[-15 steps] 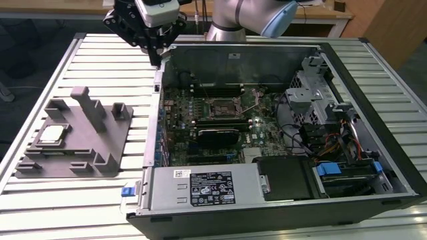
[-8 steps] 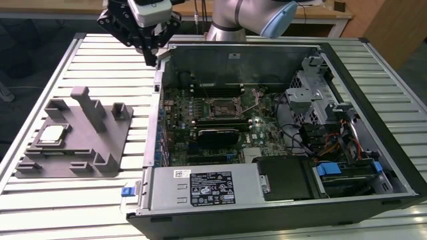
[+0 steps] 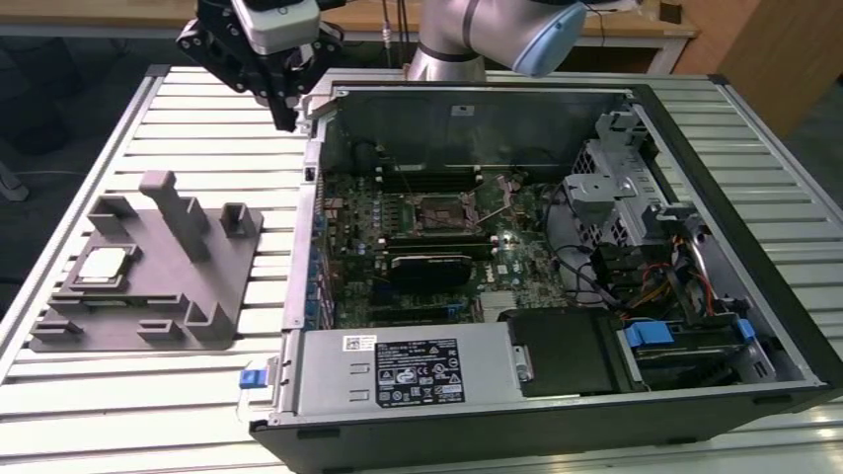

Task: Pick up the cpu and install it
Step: 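Reach for the cpu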

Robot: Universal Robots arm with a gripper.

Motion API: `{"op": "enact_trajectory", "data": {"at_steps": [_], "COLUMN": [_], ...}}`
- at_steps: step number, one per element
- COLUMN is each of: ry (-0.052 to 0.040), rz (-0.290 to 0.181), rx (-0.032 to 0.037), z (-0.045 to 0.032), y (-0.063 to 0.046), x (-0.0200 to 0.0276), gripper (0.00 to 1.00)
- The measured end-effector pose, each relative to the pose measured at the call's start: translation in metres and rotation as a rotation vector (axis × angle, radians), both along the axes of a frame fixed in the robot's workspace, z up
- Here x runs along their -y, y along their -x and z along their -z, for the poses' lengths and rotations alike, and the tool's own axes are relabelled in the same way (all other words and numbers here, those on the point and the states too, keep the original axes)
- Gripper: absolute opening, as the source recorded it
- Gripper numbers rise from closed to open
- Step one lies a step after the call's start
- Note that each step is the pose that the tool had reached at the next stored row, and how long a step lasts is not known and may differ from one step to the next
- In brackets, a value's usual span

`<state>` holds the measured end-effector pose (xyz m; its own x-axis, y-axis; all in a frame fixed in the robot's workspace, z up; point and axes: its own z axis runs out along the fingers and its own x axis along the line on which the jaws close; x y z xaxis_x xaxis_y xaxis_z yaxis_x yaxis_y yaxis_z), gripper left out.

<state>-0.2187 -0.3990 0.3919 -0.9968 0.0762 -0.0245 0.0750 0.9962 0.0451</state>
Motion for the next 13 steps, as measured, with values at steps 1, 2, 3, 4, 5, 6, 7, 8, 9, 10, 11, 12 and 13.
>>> {"op": "enact_trajectory", "data": {"at_steps": [1,2,3,4,5,6,7,8,9,10,11,12,13], "ry": [0.0000,0.0000,-0.0001,0.0000,0.0000,0.0000,0.0000,-0.0001,0.0000,0.0000,0.0000,0.0000,0.0000], "rz": [0.000,0.000,0.000,0.000,0.000,0.000,0.000,0.000,0.000,0.000,0.000,0.000,0.000], "rx": [0.0000,0.0001,0.0001,0.0000,0.0000,0.0000,0.0000,0.0001,0.0001,0.0000,0.0000,0.0000,0.0000], "z": [0.0002,0.0005,0.0007,0.0009,0.0011,0.0013,0.0015,0.0017,0.0018,0.0019,0.0021,0.0022,0.0023], "y": [0.002,0.004,0.006,0.008,0.010,0.013,0.015,0.018,0.020,0.021,0.023,0.025,0.027], "x": [0.0000,0.0000,0.0000,0.0000,0.0000,0.0000,0.0000,0.0000,0.0000,0.0000,0.0000,0.0000,0.0000], "gripper": [0.11,0.11,0.11,0.11,0.11,0.11,0.11,0.11,0.11,0.11,0.11,0.11,0.11]}}
